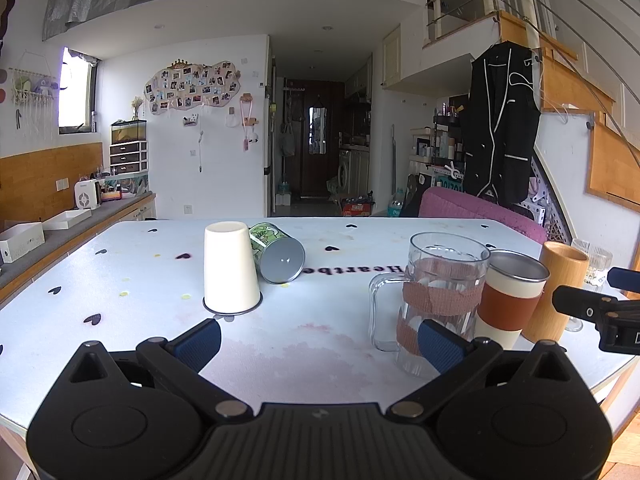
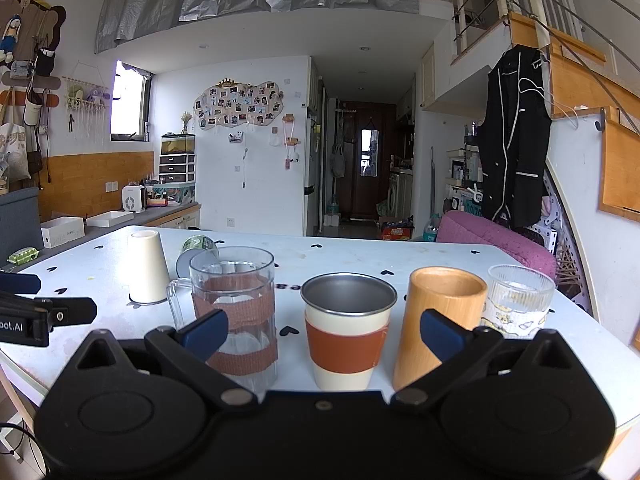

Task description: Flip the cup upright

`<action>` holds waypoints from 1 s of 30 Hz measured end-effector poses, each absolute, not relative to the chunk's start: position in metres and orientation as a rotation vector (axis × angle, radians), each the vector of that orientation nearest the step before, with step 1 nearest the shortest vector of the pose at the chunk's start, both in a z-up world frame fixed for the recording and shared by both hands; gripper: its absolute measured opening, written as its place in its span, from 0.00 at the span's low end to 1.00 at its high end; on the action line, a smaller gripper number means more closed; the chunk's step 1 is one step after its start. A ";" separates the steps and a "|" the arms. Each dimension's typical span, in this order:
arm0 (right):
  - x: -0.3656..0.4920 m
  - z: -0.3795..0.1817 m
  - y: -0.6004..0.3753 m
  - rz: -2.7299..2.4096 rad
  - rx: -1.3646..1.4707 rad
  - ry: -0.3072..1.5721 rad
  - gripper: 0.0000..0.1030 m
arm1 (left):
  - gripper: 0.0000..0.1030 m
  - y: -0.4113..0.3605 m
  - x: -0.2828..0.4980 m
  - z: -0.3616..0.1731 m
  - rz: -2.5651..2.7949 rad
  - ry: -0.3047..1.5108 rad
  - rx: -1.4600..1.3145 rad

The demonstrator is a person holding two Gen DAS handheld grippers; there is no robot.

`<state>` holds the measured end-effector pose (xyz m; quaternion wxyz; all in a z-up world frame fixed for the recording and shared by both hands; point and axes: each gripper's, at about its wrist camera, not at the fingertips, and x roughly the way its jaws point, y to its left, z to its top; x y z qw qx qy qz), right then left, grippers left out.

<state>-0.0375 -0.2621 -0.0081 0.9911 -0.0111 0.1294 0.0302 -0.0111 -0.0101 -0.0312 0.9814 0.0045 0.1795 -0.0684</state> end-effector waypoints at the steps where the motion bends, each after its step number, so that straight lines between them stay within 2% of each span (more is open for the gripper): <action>1: -0.037 -0.008 -0.262 0.061 -0.022 0.260 1.00 | 1.00 -0.010 -0.011 -0.031 -0.138 0.362 0.009; 30: -0.035 -0.017 -0.262 0.066 -0.027 0.271 1.00 | 1.00 -0.011 -0.011 -0.030 -0.138 0.362 0.009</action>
